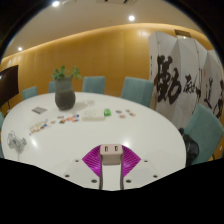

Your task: Unplug charger

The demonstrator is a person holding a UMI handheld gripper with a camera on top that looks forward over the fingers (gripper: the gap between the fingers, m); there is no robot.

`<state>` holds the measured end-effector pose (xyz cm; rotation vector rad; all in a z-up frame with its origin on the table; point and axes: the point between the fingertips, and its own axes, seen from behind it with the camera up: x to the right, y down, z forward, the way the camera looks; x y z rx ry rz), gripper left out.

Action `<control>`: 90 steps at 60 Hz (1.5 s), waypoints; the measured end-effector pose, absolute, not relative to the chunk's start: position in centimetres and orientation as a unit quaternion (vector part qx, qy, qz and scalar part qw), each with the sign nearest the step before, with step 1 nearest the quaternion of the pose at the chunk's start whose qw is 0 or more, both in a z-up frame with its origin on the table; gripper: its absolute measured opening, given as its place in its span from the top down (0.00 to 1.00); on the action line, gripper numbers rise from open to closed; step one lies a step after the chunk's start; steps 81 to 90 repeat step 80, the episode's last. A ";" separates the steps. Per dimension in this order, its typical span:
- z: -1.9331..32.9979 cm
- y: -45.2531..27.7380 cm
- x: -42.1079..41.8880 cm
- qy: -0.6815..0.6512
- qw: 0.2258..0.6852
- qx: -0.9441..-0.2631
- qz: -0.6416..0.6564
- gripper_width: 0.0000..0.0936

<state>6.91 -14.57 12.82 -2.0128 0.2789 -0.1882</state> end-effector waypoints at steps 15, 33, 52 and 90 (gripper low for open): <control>1.3 -18.9 9.9 0.133 0.421 -0.894 -0.072 0.61; 7.6 -23.4 10.0 0.113 0.440 -0.888 -0.075 0.07; 14.6 -32.4 7.3 0.102 0.445 -0.885 -0.088 0.07; 16.5 -34.6 6.4 0.092 0.454 -0.881 -0.097 0.07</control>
